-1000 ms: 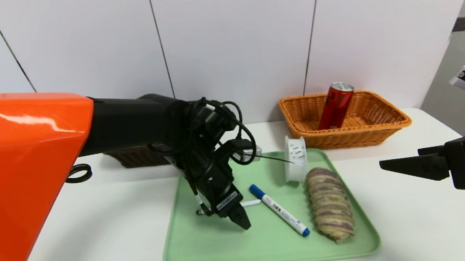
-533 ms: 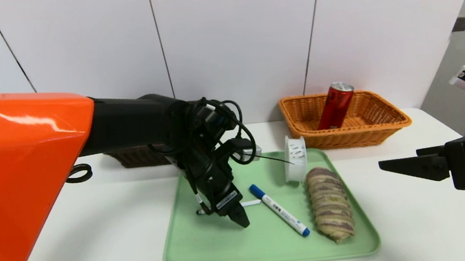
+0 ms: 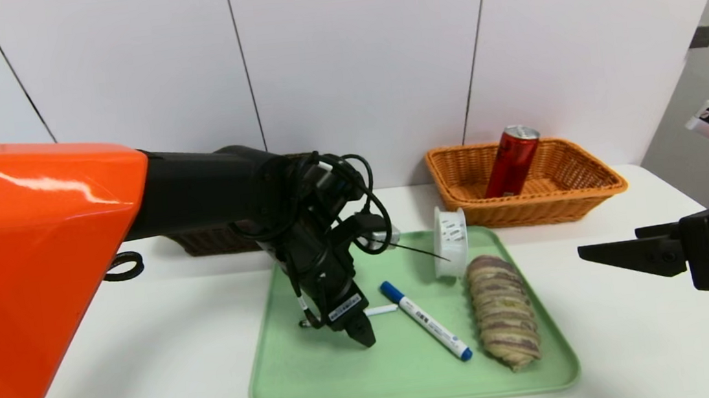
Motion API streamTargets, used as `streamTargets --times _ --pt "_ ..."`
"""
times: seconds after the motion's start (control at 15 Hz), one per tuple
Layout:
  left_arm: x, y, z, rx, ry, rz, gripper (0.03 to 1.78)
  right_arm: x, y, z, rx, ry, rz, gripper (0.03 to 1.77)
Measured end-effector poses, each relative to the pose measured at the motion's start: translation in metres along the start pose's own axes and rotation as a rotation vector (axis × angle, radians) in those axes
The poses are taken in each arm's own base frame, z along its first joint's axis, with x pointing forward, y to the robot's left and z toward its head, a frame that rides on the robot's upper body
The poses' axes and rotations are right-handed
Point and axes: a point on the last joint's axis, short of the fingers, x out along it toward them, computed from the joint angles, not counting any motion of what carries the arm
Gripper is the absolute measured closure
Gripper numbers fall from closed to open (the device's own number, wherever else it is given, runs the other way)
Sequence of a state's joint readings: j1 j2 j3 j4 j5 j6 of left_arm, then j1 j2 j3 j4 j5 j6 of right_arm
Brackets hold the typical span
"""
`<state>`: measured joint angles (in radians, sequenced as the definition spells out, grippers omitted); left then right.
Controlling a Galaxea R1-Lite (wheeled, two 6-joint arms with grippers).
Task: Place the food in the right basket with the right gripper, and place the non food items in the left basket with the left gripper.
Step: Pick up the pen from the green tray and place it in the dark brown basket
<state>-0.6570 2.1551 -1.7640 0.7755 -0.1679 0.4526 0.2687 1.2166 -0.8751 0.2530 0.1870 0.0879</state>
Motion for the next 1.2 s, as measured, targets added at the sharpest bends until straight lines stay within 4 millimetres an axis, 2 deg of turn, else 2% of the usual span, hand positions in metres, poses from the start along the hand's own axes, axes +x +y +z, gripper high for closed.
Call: streamTargets --times 0.67,0.87,1.13,1.2 --pt "0.006 -0.0021 0.0012 0.005 0.009 -0.006 0.12 -0.0003 -0.0001 -0.0001 0.001 0.0 0.001 0.11" --pt "0.0069 -0.0016 0.0016 0.006 0.012 0.0 0.63 -0.0003 0.0 0.0001 0.0 -0.003 0.002 0.11" --pt "0.0069 -0.0016 0.0015 0.005 0.015 0.004 1.06 -0.0003 0.0 0.0001 0.0 -0.003 0.002 0.1" --pt "0.0066 -0.0016 0.0015 0.005 0.015 0.004 1.45 -0.0003 0.0 0.0002 0.0 -0.003 0.002 0.1"
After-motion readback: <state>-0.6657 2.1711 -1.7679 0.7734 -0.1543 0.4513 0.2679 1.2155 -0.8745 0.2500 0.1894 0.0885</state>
